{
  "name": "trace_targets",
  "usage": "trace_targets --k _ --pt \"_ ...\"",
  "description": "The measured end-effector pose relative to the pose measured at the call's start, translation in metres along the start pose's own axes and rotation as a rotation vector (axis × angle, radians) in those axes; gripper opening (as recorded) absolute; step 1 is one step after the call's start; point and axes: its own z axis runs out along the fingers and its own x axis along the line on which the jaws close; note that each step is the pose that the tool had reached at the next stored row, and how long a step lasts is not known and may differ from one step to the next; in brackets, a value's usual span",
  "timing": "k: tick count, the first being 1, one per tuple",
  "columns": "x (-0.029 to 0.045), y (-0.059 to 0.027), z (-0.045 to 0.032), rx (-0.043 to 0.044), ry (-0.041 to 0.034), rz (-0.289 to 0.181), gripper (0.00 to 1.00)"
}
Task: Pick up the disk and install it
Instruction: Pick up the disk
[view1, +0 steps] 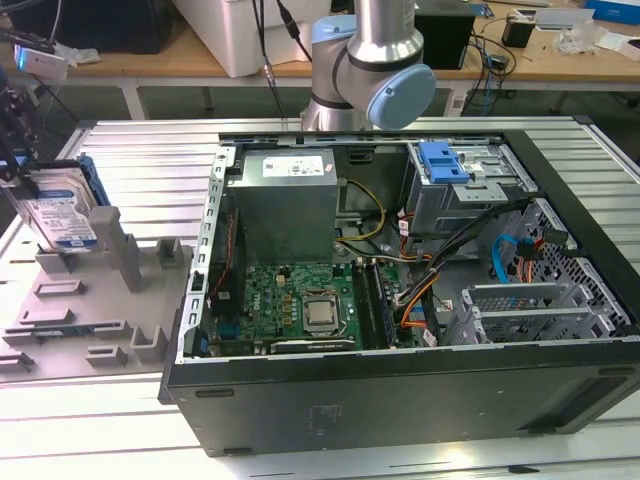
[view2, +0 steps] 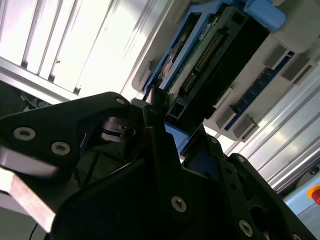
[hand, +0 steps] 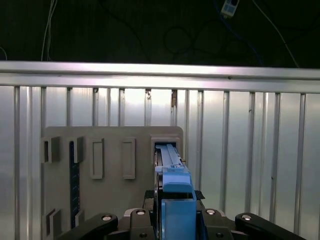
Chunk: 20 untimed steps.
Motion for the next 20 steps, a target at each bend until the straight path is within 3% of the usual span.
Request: trace_targets --k 20 --pt "0.0001 -0.0004 -0.0253 -0.0002 0.0117 0.000 0.36"
